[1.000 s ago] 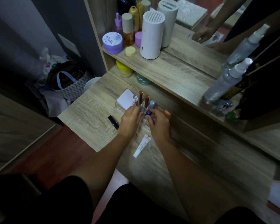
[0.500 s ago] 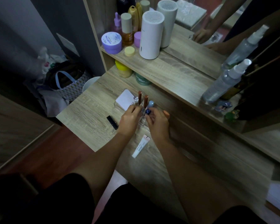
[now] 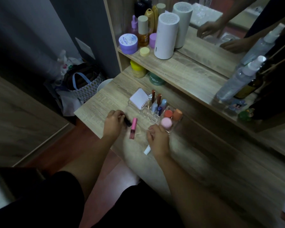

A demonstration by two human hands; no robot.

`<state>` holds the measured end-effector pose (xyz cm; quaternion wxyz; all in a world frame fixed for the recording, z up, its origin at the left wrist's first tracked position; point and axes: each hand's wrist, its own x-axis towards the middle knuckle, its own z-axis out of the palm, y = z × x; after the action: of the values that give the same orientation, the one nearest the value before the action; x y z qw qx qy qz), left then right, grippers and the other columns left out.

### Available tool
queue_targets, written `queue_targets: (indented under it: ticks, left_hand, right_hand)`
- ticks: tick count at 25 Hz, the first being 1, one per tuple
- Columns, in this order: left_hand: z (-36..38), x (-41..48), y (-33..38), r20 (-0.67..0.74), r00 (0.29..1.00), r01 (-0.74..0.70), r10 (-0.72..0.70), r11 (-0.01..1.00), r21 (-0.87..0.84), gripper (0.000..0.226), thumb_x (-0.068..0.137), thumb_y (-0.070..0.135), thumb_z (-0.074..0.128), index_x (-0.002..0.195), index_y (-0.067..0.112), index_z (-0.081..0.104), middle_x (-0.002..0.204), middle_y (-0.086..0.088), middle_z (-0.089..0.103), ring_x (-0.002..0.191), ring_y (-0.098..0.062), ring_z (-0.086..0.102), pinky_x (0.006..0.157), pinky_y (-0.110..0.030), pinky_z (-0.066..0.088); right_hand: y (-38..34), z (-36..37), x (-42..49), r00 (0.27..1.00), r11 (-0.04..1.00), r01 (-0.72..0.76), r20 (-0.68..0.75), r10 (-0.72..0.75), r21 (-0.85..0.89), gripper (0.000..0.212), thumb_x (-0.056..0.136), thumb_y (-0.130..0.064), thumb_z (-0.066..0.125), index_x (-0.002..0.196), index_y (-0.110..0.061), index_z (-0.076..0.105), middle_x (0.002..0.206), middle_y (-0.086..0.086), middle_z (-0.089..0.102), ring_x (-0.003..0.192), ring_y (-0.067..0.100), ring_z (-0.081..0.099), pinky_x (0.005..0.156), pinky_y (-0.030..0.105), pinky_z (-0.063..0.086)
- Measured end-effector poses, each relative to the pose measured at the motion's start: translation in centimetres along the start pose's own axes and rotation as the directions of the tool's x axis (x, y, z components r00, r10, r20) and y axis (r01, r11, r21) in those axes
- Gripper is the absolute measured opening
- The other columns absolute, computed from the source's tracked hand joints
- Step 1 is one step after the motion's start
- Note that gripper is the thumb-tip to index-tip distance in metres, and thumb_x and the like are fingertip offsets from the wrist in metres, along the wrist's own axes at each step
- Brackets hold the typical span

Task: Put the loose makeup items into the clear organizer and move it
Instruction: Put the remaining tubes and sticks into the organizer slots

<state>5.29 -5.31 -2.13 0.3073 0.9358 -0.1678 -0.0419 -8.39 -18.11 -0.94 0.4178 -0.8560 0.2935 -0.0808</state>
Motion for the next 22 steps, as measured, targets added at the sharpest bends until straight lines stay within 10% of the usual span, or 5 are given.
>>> queue_targets:
  ticks: [12,16,22]
  left_hand:
    - [0.8,3.4,-0.2,0.342,0.913,0.253,-0.224,0.966,-0.044,0.035,0.084,0.025,0.067,0.113,0.008,0.059,0.107,-0.016,0.066,0.101,-0.029,0.061,0.083,-0.029,0.046]
    - [-0.1,3.5,-0.7,0.465,0.818,0.538,-0.340,0.737,-0.408,0.029,0.084,0.004,0.064,0.112,0.002,0.059,0.099,-0.014,0.058,0.086,-0.023,0.059,0.076,-0.032,0.053]
    - [-1.7,3.2,-0.4,0.547,0.828,0.528,-0.122,0.496,-0.689,0.019,0.091,-0.002,0.053,0.107,0.005,0.060,0.081,-0.006,0.054,0.077,-0.012,0.059,0.065,-0.013,0.057]
  right_hand:
    - [-2.9,5.7,2.4,0.948,0.960,-0.243,0.175,0.265,-0.138,0.037,0.078,-0.016,0.067,0.110,-0.001,0.056,0.111,0.020,0.064,0.103,0.034,0.060,0.084,0.037,0.047]
    - [-2.3,4.6,2.0,0.953,0.968,-0.245,0.172,0.250,-0.050,0.026,0.081,-0.017,0.064,0.104,-0.006,0.065,0.099,0.018,0.070,0.094,0.035,0.064,0.079,0.037,0.050]
    - [-1.5,2.5,1.9,0.989,0.976,-0.150,0.043,0.145,0.155,0.031,0.081,-0.007,0.061,0.112,-0.007,0.065,0.098,0.019,0.067,0.090,0.034,0.062,0.082,0.043,0.053]
